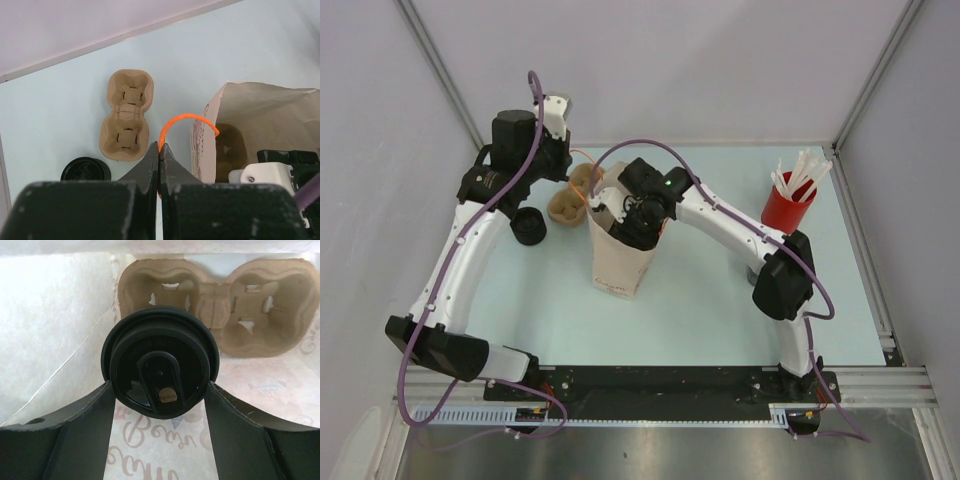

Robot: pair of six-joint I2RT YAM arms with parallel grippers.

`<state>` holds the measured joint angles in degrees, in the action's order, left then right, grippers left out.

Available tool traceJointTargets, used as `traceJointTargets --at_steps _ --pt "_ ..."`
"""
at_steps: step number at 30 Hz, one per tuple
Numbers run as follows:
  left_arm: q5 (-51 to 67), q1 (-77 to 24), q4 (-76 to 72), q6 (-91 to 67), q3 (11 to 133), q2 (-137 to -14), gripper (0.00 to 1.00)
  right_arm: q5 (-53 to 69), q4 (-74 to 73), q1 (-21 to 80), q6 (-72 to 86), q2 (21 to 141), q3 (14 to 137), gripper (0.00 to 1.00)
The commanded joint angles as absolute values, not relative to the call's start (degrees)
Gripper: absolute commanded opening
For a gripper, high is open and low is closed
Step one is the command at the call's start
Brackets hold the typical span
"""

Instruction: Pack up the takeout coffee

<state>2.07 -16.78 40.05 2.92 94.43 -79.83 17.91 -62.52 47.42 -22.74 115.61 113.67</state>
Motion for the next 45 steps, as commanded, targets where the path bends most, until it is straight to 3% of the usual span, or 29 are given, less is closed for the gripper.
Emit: traceJointTargets --at_steps 1,45 --pt "0.3 -16.8 37.4 2.1 94.9 -78.4 0.00 19.8 -69.2 48.4 -24.3 118.7 117.8 0.29" --pt "7.6 -16.8 37.2 7.2 90.2 -75.3 0.02 13.8 -75.5 50.4 -25.8 129.8 117.6 0.31"
